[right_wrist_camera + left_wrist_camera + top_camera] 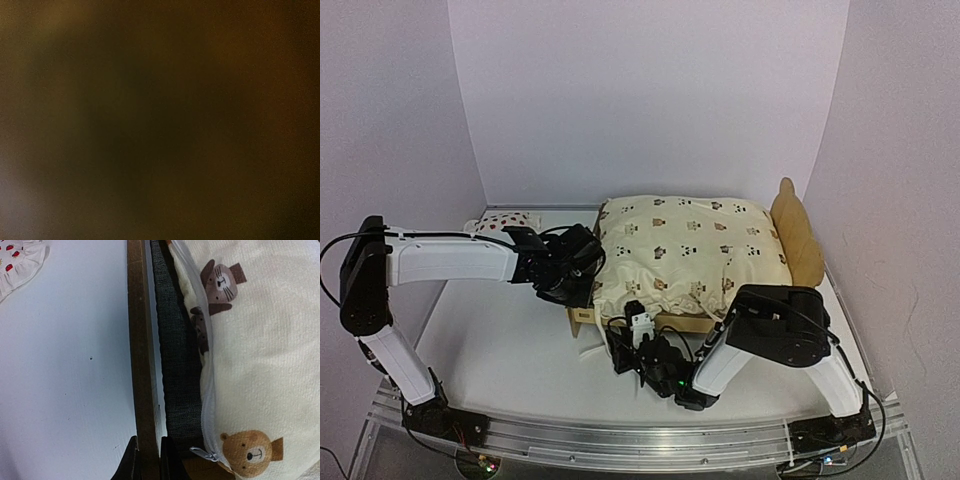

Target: Set up the pet bed

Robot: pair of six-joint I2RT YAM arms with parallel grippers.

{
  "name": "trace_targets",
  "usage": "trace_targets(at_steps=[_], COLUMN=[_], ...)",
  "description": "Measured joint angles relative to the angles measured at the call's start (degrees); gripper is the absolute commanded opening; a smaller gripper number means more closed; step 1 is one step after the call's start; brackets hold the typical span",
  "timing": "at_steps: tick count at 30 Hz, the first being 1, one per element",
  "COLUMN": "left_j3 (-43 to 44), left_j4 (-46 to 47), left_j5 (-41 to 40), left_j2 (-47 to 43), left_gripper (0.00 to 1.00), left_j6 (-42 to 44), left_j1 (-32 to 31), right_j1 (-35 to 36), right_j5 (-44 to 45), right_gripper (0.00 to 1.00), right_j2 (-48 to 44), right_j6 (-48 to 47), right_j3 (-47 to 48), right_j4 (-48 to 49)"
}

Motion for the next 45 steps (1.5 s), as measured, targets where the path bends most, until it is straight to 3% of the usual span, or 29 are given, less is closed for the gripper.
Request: trace_targets(at_steps=[10,15,20,34,45], left_j3=[0.0,0.0,0.2,3.9,4.0], left_j4=[0.4,0.6,1.4,3.5,4.9], left_j5=[0.0,0.1,0.5,2.4,2.9], left_j2=[0.0,0.4,1.5,5.4,5.9], left_gripper=[0.00,0.00,0.00,0.00,0.00], left_j6=[0.8,1.1,2.3,7.5,10.0], left_j1=[0.2,0.7,1.9,7.0,8.4], right_j1=[0.4,0.4,0.3,-0.1,-0.1], right_j5=[3.7,2.2,-4.9,-23.4,-31.2], right_gripper=[0.00,0.00,0.00,0.00,0.00], right_j2=[2.4,2.5,-0.6,-18.9,-20.1], right_j6=[-0.7,-1.8,-3.2,-4.1,3.7], right_j3=[2.4,1.9,-2.7,-10.4,-10.4], right_j4=[1.6,2.1,1.4,-19.5,-25.8])
